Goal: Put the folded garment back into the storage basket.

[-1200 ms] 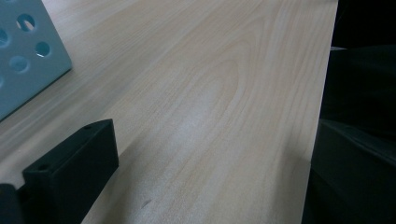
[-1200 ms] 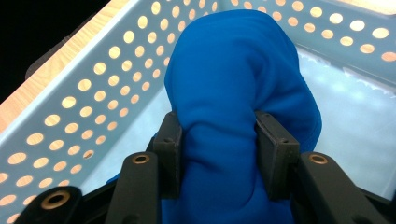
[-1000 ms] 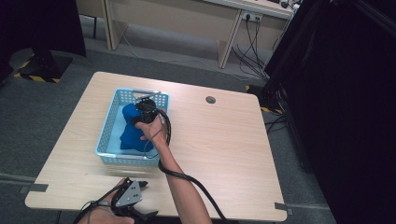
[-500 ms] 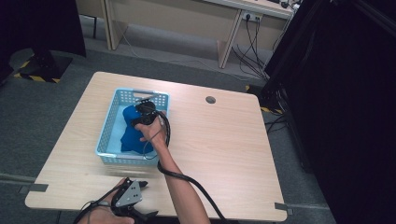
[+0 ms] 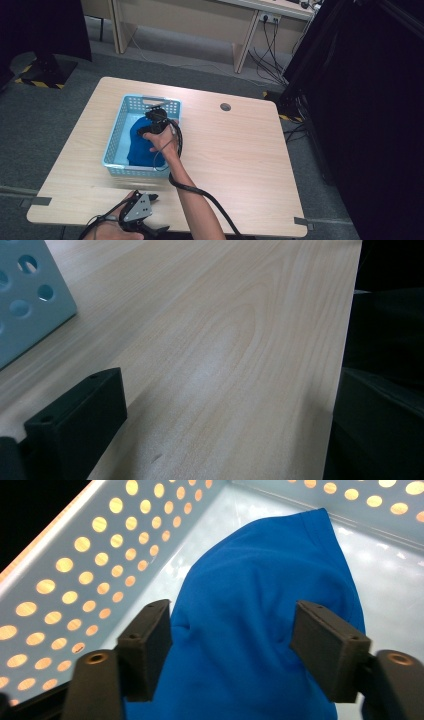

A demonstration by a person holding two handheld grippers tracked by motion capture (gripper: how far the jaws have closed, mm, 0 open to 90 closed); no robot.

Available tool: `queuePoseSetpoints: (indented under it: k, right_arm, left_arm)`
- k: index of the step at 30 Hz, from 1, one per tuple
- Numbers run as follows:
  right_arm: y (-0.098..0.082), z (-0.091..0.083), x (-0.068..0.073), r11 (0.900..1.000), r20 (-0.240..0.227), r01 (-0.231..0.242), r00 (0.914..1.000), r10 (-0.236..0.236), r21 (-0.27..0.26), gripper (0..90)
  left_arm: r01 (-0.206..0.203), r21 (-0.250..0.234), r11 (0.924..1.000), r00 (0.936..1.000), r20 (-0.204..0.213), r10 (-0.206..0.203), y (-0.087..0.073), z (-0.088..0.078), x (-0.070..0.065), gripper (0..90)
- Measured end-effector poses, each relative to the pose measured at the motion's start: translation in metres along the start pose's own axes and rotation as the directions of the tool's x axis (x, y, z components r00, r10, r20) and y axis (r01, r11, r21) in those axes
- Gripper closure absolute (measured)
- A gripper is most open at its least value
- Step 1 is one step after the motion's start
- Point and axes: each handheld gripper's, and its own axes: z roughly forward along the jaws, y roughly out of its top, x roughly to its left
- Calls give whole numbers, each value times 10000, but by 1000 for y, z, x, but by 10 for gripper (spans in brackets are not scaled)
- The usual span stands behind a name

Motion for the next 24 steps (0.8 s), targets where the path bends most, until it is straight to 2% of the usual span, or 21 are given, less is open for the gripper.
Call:
queuePoseSetpoints:
  k: [8, 20, 24]
  right_arm:
    - [-1, -4, -2, 9999, -11, -108, 9999, 108, -120, 246]
    - [-1, -13, 0, 9996, -322, 150, 9994, -159, -258, 160]
    - [-1, -17, 1, 9991, -280, 214, 9994, -225, -374, 135]
  left_arm:
    - [2, 0, 10000, 10000, 1, -2, 0, 0, 0, 0]
    - [4, -3, 10000, 10000, 1, -4, 0, 0, 0, 0]
    - [1, -2, 10000, 10000, 2, -1, 0, 0, 0, 0]
